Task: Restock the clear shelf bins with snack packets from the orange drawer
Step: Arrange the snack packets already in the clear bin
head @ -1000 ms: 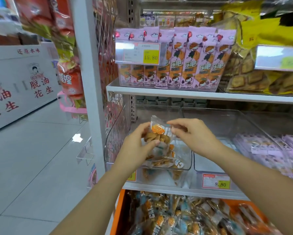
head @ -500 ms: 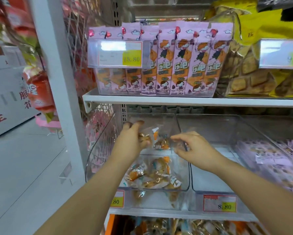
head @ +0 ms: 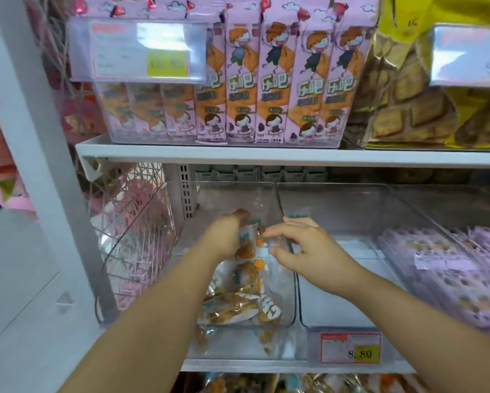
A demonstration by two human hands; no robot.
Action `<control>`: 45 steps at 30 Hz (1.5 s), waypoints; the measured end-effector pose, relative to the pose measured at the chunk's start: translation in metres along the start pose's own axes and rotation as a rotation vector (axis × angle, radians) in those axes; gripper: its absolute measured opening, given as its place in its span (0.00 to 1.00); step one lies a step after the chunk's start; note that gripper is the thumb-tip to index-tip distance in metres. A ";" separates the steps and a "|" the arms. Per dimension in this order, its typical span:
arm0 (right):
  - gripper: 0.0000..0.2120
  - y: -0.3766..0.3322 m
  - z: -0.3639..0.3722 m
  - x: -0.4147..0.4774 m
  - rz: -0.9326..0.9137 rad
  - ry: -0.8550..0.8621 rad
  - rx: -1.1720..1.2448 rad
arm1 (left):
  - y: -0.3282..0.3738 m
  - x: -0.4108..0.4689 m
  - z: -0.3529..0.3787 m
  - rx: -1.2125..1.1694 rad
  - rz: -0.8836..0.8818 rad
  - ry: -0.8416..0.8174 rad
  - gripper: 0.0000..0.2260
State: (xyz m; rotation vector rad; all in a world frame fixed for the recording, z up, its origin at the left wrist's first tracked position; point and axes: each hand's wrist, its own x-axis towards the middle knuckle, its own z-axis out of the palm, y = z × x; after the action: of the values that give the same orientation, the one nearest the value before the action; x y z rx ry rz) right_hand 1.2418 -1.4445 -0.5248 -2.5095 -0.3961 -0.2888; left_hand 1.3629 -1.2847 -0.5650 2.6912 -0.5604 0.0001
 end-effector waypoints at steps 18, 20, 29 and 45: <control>0.13 0.003 0.003 -0.002 -0.002 0.016 0.070 | -0.011 0.010 0.011 -0.029 -0.235 -0.057 0.34; 0.13 0.004 0.003 -0.002 -0.011 0.017 0.059 | -0.007 0.006 0.014 -0.041 -0.127 0.017 0.31; 0.13 0.005 0.005 -0.001 -0.017 0.011 0.051 | -0.007 0.011 0.024 -0.214 -0.120 0.187 0.23; 0.12 0.000 0.005 -0.003 0.022 0.009 0.059 | 0.009 -0.047 -0.006 0.492 -0.210 -0.465 0.25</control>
State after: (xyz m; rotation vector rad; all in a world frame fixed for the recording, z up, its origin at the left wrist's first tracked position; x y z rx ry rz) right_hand 1.2394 -1.4422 -0.5297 -2.4527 -0.3683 -0.2766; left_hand 1.3166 -1.2719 -0.5594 3.2377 -0.4457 -0.6377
